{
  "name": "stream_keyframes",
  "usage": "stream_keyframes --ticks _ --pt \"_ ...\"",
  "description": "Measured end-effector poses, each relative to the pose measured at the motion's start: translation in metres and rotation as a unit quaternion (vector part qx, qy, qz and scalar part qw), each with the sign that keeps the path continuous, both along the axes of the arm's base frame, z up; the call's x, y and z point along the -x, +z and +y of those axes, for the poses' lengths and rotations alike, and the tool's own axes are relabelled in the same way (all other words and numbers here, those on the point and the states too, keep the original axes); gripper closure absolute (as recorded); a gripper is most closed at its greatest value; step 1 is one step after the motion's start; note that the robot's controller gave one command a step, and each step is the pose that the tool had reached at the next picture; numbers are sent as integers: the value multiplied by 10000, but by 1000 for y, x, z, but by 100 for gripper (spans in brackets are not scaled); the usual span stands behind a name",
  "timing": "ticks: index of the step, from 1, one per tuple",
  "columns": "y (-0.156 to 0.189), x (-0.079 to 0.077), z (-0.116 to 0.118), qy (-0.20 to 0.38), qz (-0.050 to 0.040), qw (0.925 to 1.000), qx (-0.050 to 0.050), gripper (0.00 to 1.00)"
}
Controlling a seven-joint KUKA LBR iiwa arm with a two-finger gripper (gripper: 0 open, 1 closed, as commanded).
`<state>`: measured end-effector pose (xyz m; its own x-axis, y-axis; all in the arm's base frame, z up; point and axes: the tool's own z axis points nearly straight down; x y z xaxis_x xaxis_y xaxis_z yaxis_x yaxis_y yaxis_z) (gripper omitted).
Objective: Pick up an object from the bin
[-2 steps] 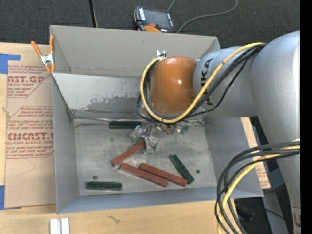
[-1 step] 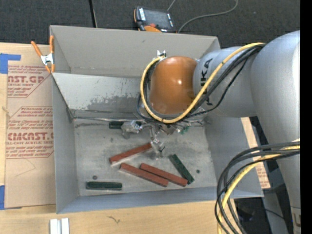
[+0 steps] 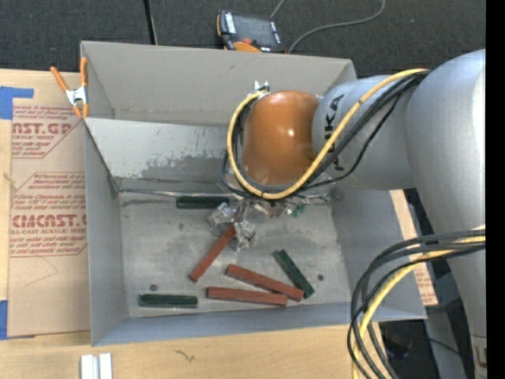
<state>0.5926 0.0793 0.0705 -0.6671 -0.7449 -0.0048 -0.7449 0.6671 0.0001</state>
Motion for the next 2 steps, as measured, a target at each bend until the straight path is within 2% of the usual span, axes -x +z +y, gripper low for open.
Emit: stream_keyframes --ticks 1,2 --pt "0 24 8 -325 16 9995 3 100" --pt "0 12 -9 2256 -8 9742 12 100"
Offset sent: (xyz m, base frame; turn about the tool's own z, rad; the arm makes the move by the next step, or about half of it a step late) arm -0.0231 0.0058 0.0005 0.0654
